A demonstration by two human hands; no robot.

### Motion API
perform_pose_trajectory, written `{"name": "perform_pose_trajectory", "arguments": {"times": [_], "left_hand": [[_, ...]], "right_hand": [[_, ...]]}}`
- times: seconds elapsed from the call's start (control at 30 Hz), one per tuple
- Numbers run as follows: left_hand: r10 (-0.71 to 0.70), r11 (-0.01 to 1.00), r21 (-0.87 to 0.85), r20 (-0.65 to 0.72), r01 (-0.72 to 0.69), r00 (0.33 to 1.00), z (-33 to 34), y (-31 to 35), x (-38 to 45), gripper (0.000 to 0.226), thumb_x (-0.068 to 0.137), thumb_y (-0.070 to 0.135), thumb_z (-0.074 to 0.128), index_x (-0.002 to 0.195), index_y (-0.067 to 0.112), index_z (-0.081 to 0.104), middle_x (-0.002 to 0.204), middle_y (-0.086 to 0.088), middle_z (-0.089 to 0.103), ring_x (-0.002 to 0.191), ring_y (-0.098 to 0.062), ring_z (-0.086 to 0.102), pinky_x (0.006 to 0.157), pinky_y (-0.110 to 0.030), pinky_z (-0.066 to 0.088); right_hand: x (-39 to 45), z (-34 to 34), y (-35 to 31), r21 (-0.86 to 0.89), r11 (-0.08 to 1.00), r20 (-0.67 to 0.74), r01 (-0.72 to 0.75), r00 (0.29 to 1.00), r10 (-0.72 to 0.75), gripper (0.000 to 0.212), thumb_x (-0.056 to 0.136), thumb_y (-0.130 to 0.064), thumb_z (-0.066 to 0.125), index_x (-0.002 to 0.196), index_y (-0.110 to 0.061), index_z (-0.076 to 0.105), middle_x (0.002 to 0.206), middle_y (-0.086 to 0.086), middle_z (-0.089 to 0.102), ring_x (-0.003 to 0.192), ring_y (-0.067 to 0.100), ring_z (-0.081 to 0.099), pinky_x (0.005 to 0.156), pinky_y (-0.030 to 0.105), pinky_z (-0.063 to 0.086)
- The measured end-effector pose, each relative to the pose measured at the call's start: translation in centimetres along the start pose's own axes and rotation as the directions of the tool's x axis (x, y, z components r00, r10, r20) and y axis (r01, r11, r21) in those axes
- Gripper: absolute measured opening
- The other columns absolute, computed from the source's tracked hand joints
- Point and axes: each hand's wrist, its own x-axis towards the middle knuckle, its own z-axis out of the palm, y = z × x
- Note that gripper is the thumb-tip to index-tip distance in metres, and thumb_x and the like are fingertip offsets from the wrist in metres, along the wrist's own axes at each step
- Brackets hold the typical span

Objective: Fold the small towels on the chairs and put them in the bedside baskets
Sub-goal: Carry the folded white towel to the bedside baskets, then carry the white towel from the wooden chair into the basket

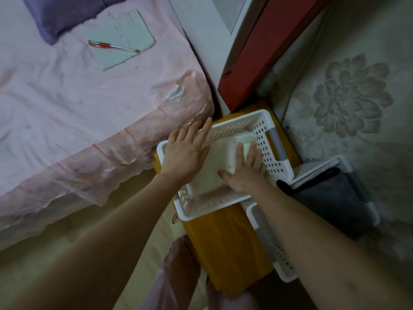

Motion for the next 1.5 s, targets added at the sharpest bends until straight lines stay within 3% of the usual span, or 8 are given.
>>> {"name": "perform_pose_trajectory", "arguments": {"times": [0.23, 0.43, 0.6, 0.73, 0.87, 0.97, 1.1, 1.5], "left_hand": [[-0.437, 0.795, -0.436, 0.067, 0.421, 0.897, -1.4, -0.3, -5.1, 0.065, 0.102, 0.040, 0.037, 0.155, 0.018, 0.007, 0.158, -0.015, 0.020, 0.144, -0.032, 0.023, 0.117, -0.047, 0.023], [-0.495, 0.405, -0.750, 0.301, 0.523, 0.815, -2.0, -0.7, -6.7, 0.062, 0.103, 0.045, 0.029, 0.153, 0.038, -0.008, 0.087, 0.000, 0.065, 0.075, -0.027, 0.067, 0.073, -0.042, 0.055], [-0.552, 0.229, -0.721, 0.457, 0.654, 0.697, -1.2, -1.0, -6.1, 0.043, 0.102, 0.049, 0.027, 0.123, 0.017, 0.046, 0.102, -0.006, 0.066, 0.087, -0.032, 0.066, 0.081, -0.051, 0.056], [-0.564, 0.161, -0.757, 0.456, 0.633, 0.689, -1.9, 0.0, -4.8, 0.033, 0.103, 0.044, 0.028, 0.110, 0.019, 0.049, 0.105, -0.011, 0.065, 0.090, -0.034, 0.065, 0.081, -0.056, 0.055], [-0.482, 0.046, -0.782, 0.527, 0.621, 0.700, -2.8, 2.4, -1.7, 0.036, 0.103, 0.047, 0.028, 0.119, 0.021, 0.046, 0.113, -0.007, 0.062, 0.096, -0.032, 0.065, 0.071, -0.050, 0.059], [-0.394, -0.050, -0.764, 0.607, 0.643, 0.690, -2.8, 4.7, 0.4, 0.037, 0.105, 0.039, 0.030, 0.131, 0.017, 0.044, 0.114, -0.008, 0.061, 0.089, -0.032, 0.067, 0.051, -0.037, 0.057], [-0.391, -0.063, -0.739, 0.636, 0.670, 0.665, -2.0, 5.4, 1.7, 0.036, 0.104, 0.032, 0.037, 0.128, 0.009, 0.050, 0.117, -0.014, 0.062, 0.097, -0.034, 0.066, 0.060, -0.040, 0.059], [-0.274, 0.075, -0.689, 0.681, 0.721, 0.679, -3.5, 5.2, 1.8, 0.030, 0.106, 0.025, 0.036, 0.125, 0.006, 0.049, 0.115, -0.015, 0.061, 0.081, -0.028, 0.068, 0.055, -0.035, 0.057]], "right_hand": [[-1.9, -0.8, -1.7, 0.080, 0.996, -0.223, 0.035, 0.975, -0.016, 0.084, 0.093, -0.069, 0.028, 0.152, -0.028, -0.017, 0.157, 0.009, -0.031, 0.146, 0.035, -0.021, 0.118, 0.055, 0.001], [1.1, 0.3, -4.7, 0.166, 0.977, -0.263, -0.131, 0.949, 0.172, 0.094, 0.084, -0.082, 0.020, 0.151, -0.030, -0.021, 0.155, 0.008, -0.034, 0.145, 0.037, -0.021, 0.114, 0.064, -0.004], [1.6, 0.4, -4.2, 0.105, 0.987, -0.216, -0.119, 0.966, 0.139, 0.090, 0.086, -0.080, 0.022, 0.151, -0.032, -0.018, 0.155, 0.008, -0.035, 0.144, 0.037, -0.024, 0.114, 0.064, -0.005], [-1.1, -2.3, -3.1, 0.219, 0.975, -0.265, 0.020, 0.964, 0.039, 0.079, 0.095, -0.065, 0.030, 0.156, -0.025, 0.000, 0.159, 0.006, -0.025, 0.147, 0.028, -0.020, 0.118, 0.057, 0.001], [-6.4, -2.9, -2.3, 0.404, 0.889, -0.261, 0.217, 0.958, -0.116, 0.064, 0.099, -0.050, 0.039, 0.151, -0.015, 0.026, 0.159, 0.011, 0.021, 0.143, 0.030, 0.028, 0.112, 0.047, 0.032], [-9.1, -1.3, -1.5, 0.324, 0.900, -0.209, 0.290, 0.950, -0.231, 0.044, 0.100, -0.046, 0.042, 0.124, -0.010, 0.053, 0.115, 0.014, 0.060, 0.105, 0.031, 0.057, 0.086, 0.042, 0.048], [-10.1, -0.1, -0.4, 0.234, 0.918, -0.346, 0.321, 0.909, -0.230, 0.029, 0.101, -0.034, 0.047, 0.087, -0.009, 0.052, 0.077, 0.011, 0.058, 0.074, 0.029, 0.057, 0.059, 0.038, 0.040], [-9.9, -0.1, -1.8, -0.053, 0.987, -0.394, 0.150, 0.905, -0.158, 0.028, 0.102, -0.028, 0.044, 0.102, -0.009, 0.065, 0.095, 0.013, 0.067, 0.087, 0.032, 0.065, 0.061, 0.034, 0.036]]}}
